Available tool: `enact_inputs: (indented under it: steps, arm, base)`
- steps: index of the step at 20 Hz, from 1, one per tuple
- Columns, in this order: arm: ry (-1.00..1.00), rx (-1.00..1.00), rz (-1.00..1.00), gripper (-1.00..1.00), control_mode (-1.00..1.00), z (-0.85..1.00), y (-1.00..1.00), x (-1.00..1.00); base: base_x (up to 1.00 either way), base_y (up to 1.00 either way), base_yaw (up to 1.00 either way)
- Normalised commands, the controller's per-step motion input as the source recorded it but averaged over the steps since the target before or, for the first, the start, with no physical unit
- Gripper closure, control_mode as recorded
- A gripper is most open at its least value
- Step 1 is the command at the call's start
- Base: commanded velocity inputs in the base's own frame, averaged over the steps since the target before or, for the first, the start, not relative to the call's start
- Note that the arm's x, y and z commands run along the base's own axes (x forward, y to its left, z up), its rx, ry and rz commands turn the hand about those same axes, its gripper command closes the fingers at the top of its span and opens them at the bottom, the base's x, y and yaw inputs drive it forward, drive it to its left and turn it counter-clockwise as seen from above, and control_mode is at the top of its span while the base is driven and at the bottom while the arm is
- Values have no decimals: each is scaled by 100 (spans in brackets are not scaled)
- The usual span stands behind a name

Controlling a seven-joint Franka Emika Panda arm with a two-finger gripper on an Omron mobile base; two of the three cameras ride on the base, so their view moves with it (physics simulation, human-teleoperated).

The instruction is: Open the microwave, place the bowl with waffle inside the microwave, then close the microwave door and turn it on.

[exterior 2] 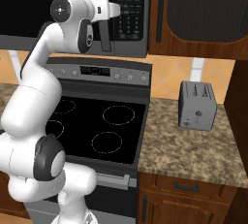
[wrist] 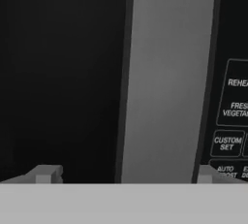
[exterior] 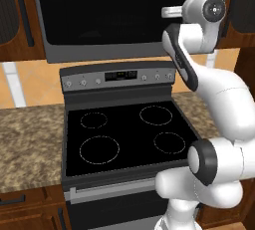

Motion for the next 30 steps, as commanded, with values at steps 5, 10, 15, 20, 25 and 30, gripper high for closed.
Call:
enact_inputs:
  steps: [5,10,15,20,25,30]
  arm:
    - [-18,4,2,-100,-100,6,0,-36]
    - [-7,0,3,-100,-100,1,-18,-51]
    - [0,0,13,-100,-100,-3,-39,-47]
    - [0,0,15,-100,-100,4,-78,-18]
    - [0,0,15,-100,-100,-5,-56,-34]
    - [1,0,1,-100,-100,-18,-14,-8]
  base:
    - [0,0,0]
    - [0,0,0]
    - [0,0,0]
    - [0,0,0]
    - [0,0,0]
    - [0,0,0]
